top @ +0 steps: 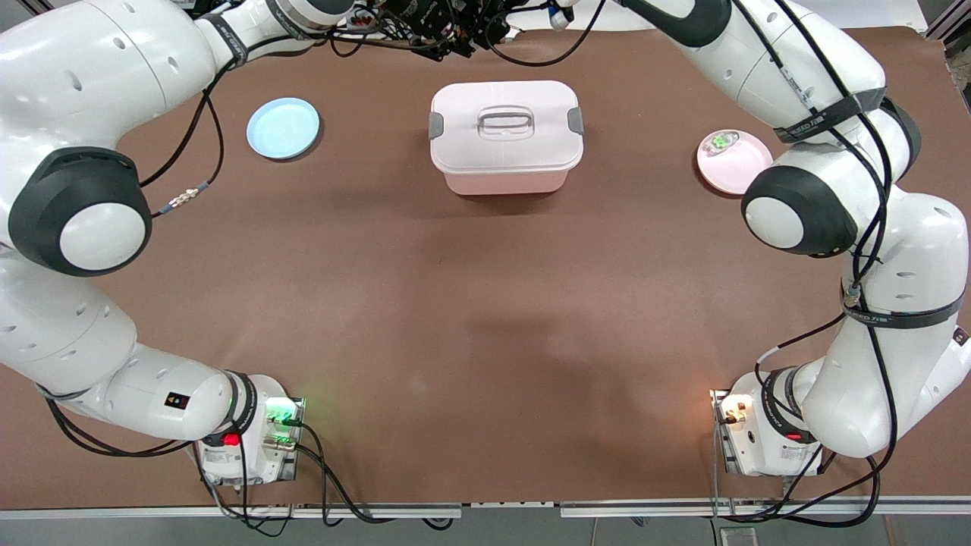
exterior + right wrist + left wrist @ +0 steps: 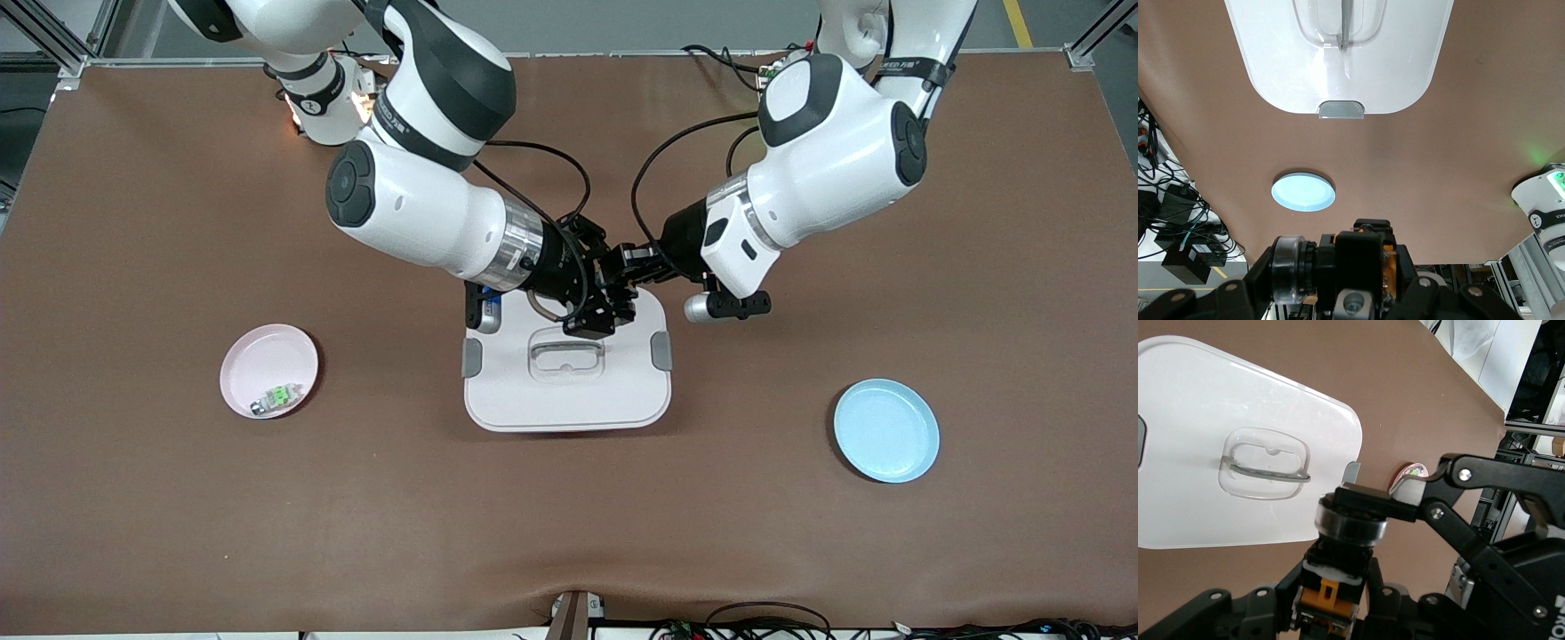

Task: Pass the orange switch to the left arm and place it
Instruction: 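Close the left gripper on the switch and open the right gripper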

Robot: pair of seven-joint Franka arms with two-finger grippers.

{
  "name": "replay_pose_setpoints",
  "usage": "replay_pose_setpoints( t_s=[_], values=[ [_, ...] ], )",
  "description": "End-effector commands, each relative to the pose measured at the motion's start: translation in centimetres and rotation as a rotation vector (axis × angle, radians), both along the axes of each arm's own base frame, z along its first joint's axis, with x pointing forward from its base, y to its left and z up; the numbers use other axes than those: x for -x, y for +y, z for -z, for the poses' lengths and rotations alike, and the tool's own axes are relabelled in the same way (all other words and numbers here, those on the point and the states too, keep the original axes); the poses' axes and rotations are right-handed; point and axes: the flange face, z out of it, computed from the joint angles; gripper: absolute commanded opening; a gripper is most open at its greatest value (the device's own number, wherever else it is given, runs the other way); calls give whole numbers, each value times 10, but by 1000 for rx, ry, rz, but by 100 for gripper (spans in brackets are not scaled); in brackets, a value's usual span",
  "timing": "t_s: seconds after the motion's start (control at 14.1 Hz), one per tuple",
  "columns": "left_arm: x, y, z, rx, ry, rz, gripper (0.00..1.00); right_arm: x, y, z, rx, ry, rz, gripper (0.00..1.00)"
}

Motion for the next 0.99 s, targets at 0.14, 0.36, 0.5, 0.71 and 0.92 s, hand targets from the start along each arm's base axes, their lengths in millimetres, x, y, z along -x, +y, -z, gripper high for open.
replay_pose_setpoints(
  t_s=[0.14,0.36,0.5,0.71,0.92],
  values=[
    [-2,-3,-6,21,42,-52,0,-5,1,-5,-21,0,18,100],
    [-2,-2,-5,19,42,-55,0,-7,-1,-6,-22,0,21,100],
    [-2,-2,-5,19,43,-56,0,-9,-4,-5,-21,1,25,100],
    [-2,-2,-5,15,38,-55,0,-17,-16,-5,-17,8,33,100],
    [-3,1,-7,14,35,-59,0,-26,-35,-4,-6,15,16,100]
  ],
)
